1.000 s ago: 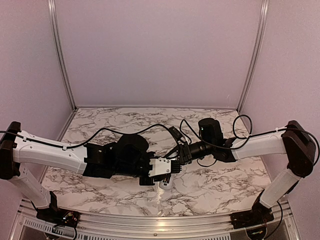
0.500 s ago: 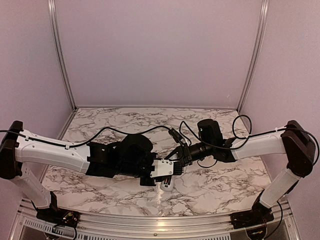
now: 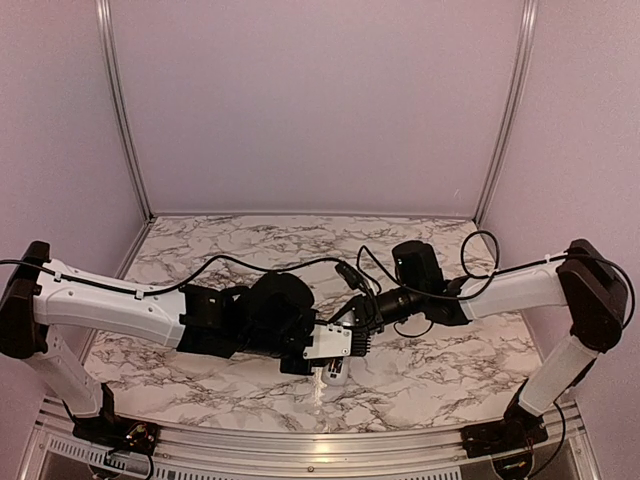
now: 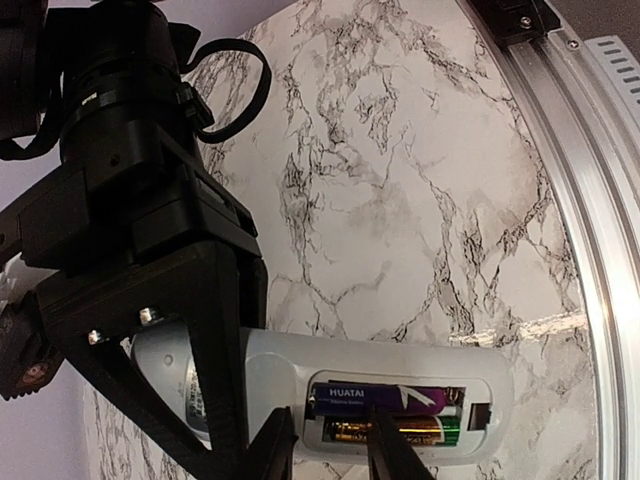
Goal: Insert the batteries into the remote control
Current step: Load the battery into the battery compartment.
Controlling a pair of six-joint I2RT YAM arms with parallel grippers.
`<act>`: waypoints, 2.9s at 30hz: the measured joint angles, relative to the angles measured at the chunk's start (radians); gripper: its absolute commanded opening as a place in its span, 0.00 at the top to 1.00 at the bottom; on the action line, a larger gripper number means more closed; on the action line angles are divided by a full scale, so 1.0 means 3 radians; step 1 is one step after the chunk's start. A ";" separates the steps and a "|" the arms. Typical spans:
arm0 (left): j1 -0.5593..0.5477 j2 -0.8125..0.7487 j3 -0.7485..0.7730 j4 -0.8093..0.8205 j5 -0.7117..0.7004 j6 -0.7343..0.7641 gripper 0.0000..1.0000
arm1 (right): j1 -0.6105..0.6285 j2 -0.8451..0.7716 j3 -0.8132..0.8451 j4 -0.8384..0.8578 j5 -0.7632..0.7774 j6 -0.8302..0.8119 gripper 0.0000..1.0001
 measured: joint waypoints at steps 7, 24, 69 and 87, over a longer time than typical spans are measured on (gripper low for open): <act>-0.0038 0.0060 0.0058 -0.0106 -0.0083 0.0011 0.67 | 0.0000 0.0052 0.0000 -0.0014 -0.0008 0.0000 1.00; -0.0056 -0.0086 -0.0004 -0.0197 -0.0146 0.0052 0.61 | 0.0001 0.0052 0.0003 0.0015 -0.0094 0.0008 1.00; -0.0075 0.0136 0.0178 -0.0230 0.0029 0.0085 0.84 | 0.0038 0.0090 0.0060 -0.0179 -0.0008 -0.0126 1.00; -0.0122 0.0224 0.0256 -0.0306 -0.0072 0.0084 0.89 | 0.0037 0.0090 0.0041 -0.0189 0.0024 -0.0072 1.00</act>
